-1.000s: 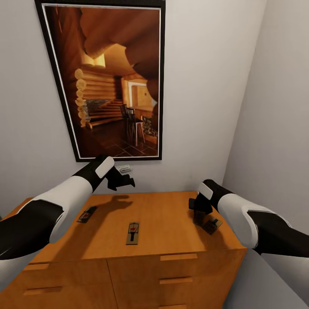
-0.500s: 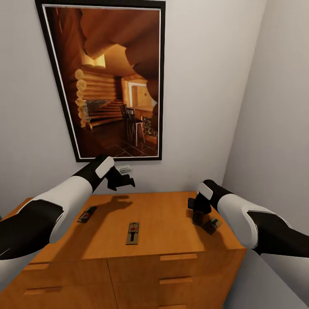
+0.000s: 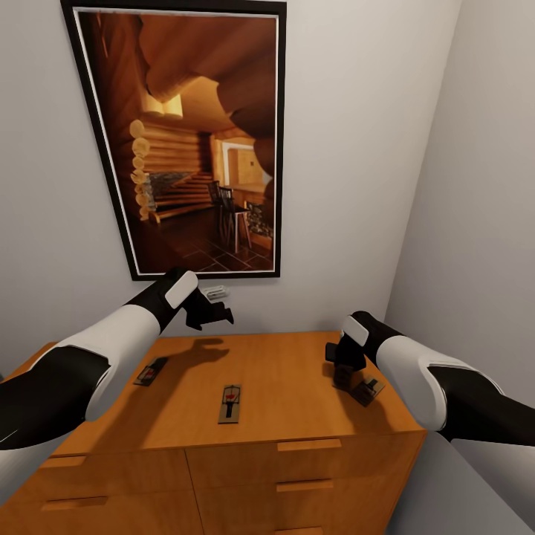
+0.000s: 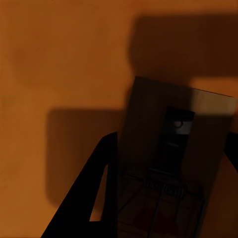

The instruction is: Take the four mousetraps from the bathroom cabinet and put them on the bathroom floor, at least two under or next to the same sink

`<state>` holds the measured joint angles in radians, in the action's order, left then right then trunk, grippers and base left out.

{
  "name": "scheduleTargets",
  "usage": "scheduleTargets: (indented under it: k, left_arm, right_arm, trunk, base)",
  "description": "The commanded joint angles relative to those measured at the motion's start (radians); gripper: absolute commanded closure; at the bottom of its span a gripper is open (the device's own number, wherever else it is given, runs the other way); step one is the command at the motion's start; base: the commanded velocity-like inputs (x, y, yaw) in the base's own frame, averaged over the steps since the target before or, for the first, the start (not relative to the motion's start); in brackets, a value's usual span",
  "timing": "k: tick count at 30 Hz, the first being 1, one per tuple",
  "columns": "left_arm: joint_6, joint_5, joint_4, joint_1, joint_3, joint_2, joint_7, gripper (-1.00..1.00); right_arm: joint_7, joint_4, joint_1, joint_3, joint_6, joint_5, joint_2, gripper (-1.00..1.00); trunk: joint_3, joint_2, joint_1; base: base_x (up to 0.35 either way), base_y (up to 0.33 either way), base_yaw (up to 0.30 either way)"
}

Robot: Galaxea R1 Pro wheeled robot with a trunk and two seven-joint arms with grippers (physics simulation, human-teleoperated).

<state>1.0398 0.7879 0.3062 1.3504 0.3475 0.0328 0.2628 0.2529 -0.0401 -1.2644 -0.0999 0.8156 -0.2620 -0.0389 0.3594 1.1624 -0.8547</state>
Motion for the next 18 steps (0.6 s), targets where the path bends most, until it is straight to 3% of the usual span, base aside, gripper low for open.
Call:
scheduleTargets:
  k: [1, 6, 18]
  left_arm:
    - [0.002, 0.011, 0.001, 0.001, 0.007, -0.001, 0.007, -1.00]
    - [0.002, 0.011, 0.001, 0.001, 0.007, -0.001, 0.007, -1.00]
    - [0.002, 0.009, -0.024, 0.001, 0.008, -0.001, 0.008, -1.00]
  right_arm:
    - [0.010, 0.077, 0.000, -0.032, -0.002, -0.029, -0.001, 1.00]
    - [0.009, 0.077, 0.000, -0.032, -0.001, -0.028, -0.001, 1.00]
    - [-0.033, 0.075, 0.000, -0.031, 0.007, -0.016, -0.001, 1.00]
  trunk:
    - [0.002, 0.001, -0.013]
    - [0.002, 0.001, -0.013]
    - [-0.036, -0.083, 0.033]
  base:
    - [0.000, 0.000, 0.000]
    - [0.000, 0.000, 0.000]
    - [0.000, 0.000, 0.000]
